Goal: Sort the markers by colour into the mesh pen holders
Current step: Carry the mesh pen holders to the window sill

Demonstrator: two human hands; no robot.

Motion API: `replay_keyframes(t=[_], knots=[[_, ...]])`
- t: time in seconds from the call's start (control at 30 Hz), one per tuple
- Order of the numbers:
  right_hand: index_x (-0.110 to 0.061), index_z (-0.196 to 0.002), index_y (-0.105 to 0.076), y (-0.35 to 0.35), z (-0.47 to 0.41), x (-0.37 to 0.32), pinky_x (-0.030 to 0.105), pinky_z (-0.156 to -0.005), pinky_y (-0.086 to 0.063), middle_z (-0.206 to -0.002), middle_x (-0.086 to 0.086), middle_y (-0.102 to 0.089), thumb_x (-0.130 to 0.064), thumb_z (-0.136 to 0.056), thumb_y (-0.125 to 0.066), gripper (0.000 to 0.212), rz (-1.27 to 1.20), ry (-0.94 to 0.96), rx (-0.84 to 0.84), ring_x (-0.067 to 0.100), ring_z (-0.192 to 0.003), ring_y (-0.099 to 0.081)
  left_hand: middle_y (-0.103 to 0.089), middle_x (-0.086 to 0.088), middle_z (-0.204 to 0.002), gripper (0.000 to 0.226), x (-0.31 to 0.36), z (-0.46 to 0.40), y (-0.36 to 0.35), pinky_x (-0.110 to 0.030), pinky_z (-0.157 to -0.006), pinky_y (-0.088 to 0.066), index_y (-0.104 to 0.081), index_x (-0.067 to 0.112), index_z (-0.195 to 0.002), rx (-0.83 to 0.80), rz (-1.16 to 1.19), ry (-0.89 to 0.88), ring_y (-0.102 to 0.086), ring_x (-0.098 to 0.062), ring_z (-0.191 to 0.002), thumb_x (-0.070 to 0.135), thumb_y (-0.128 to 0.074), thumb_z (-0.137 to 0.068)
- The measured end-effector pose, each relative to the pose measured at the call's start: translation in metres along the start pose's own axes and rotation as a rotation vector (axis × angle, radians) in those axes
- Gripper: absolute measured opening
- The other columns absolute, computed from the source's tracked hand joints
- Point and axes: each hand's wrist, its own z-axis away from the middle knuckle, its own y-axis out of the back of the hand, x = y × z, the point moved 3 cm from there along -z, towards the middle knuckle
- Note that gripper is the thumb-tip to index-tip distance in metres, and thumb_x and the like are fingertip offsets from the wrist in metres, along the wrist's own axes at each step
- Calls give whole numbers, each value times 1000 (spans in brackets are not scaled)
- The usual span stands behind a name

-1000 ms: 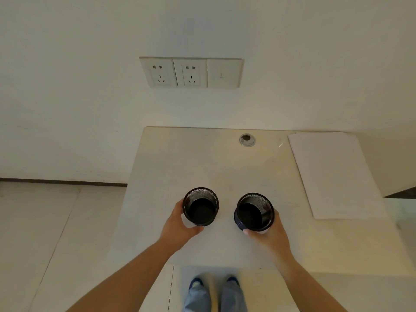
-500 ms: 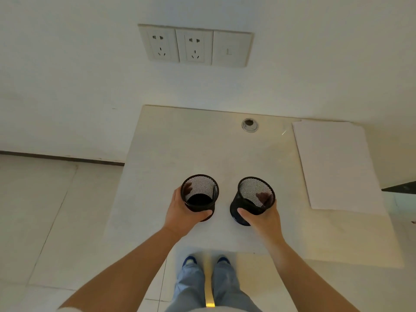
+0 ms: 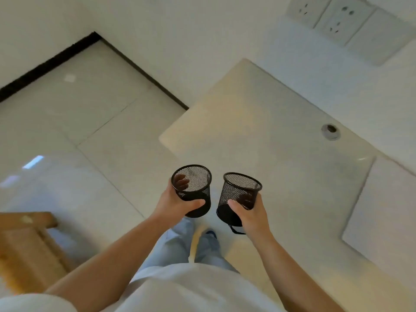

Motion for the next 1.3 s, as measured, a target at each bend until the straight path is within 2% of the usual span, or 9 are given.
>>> replay_keyframes(t=[0.13,0.27,0.4,0.6,0.77,0.9,1.07,1.2,1.3], knots=[[-28,-104,-51,-42,3,1,21,-72,-45,-97,-14,-62,-25,-68,-80,47,173,13,-180,7,-92,-60,-57,7,-119,88,-54,39,47,-34,-96,-45,-42,24,-123,142,63,151,-55,-15,-110,36,-84,-46],[-23,-109,-54,-88,4,0,28,-80,-49,-101,-6,-65,-23,-68,-80,49,323,23,-319,12,-95,-62,-57,6,-118,91,-106,73,101,-29,-86,-43,-40,25,-127,239,84,289,-55,-15,-105,38,-82,-47],[-27,-110,-52,-141,5,-4,21,-73,-44,-99,-10,-64,-29,-66,-81,53,467,13,-408,6,-90,-60,-56,5,-121,89,-155,104,150,-28,-86,-40,-40,22,-129,376,177,387,-53,-13,-105,28,-87,-53],[-20,-114,-53,-231,7,-12,33,-80,-49,-103,-3,-65,-32,-67,-80,55,643,4,-485,17,-95,-62,-56,3,-121,84,-206,131,226,-29,-86,-42,-39,22,-128,392,176,470,-53,-17,-104,30,-85,-58],[-17,-111,-56,-312,14,-30,36,-83,-52,-101,0,-68,-26,-66,-80,51,591,25,-502,17,-93,-64,-57,1,-119,84,-225,125,299,-36,-90,-49,-40,22,-125,408,170,491,-54,-21,-105,32,-86,-56],[-17,-108,-56,-377,11,-57,20,-66,-47,-97,-2,-68,-20,-69,-79,46,594,55,-526,9,-86,-64,-56,4,-116,80,-223,104,363,-34,-88,-48,-41,27,-122,496,227,454,-53,-19,-103,36,-86,-56],[-11,-114,-54,-472,-36,-102,39,-90,-50,-105,5,-66,-27,-70,-79,52,683,92,-545,22,-96,-62,-53,9,-111,84,-234,65,433,-26,-81,-45,-40,28,-126,593,309,449,-50,-13,-100,38,-85,-56],[-14,-114,-53,-565,-72,-142,32,-82,-48,-105,3,-66,-30,-69,-79,55,795,114,-632,20,-95,-62,-54,7,-117,93,-253,45,490,-31,-86,-49,-38,27,-130,662,359,589,-50,-16,-105,44,-86,-51],[-17,-116,-50,-641,-88,-177,28,-78,-44,-103,-2,-64,-29,-66,-81,60,940,176,-727,17,-93,-60,-56,5,-116,90,-253,26,536,-28,-81,-48,-42,25,-125,768,422,630,-51,-14,-102,43,-87,-49]])
